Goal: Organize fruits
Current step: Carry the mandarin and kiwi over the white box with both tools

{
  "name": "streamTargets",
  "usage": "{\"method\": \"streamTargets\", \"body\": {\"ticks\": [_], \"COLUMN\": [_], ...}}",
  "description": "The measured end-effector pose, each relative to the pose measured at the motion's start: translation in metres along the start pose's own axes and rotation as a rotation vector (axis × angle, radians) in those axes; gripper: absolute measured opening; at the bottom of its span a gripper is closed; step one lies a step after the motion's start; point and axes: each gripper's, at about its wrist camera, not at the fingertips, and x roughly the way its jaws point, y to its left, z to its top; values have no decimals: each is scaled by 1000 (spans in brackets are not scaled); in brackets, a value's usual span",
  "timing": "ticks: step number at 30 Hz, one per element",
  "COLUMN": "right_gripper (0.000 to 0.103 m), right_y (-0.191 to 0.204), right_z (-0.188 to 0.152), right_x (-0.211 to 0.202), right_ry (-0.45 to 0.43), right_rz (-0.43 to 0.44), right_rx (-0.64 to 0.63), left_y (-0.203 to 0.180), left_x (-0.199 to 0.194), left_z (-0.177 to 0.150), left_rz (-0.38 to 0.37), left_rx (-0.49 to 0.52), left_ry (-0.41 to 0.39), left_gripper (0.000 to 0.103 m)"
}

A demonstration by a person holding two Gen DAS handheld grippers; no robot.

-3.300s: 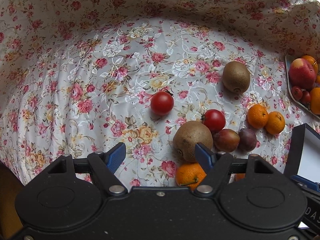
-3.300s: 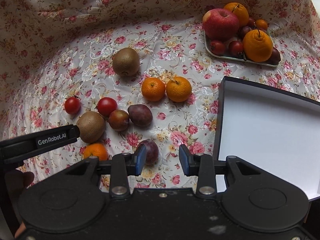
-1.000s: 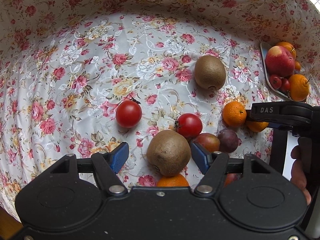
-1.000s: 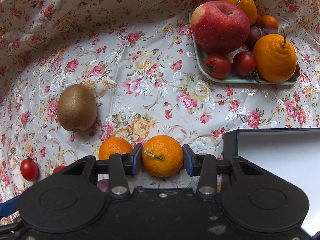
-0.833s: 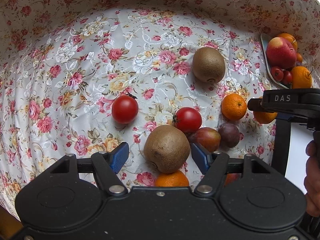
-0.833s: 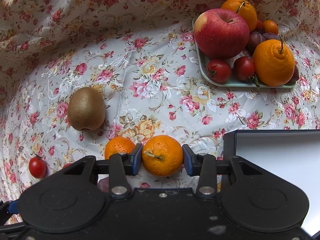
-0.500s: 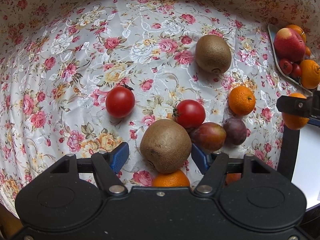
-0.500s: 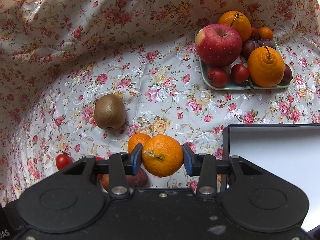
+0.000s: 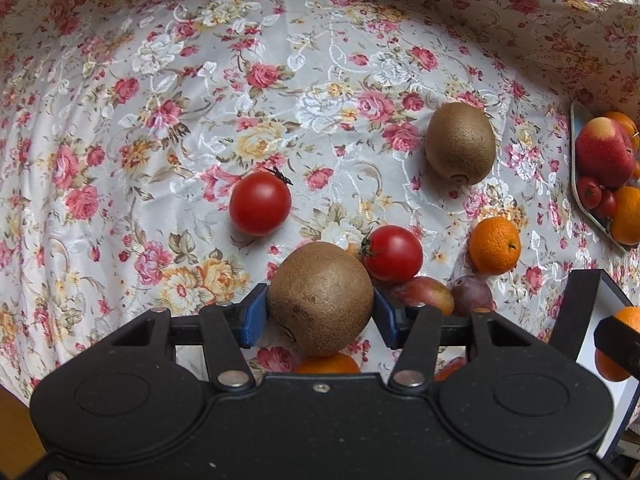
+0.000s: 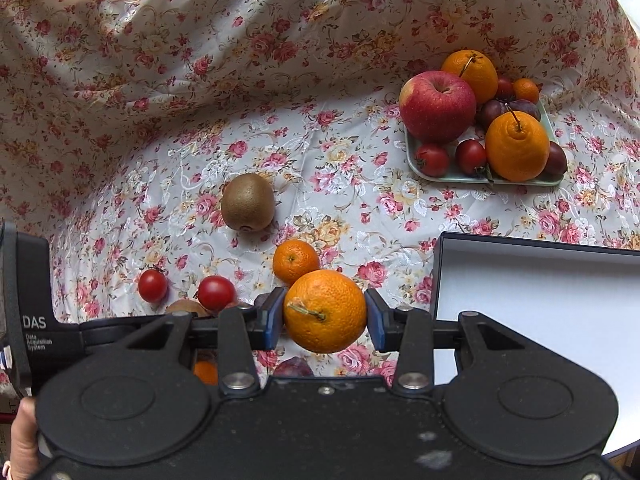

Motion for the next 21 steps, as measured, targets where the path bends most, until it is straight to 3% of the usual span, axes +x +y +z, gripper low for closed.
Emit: {"method": "streamTargets", "body": {"ticks": [3,10,21], "right_gripper": [43,43,43], "right_y": [-9,-44,-131], "right_z": [0,-3,-14], "right_x": [-7,-23,-32], "right_ry": [-12,-37,-39], "right_rz": [0,-21,-142], "right_rx": [8,53,188], "left_y": [-4,-35,-125], "left_x": [-21,-55,-58], "left_z": [3,3,-31], "left_rz": [58,94,22], "left_rx": [-4,24,226], "left_ry": [-76,-186,-183], "left_gripper": [59,59,59]}}
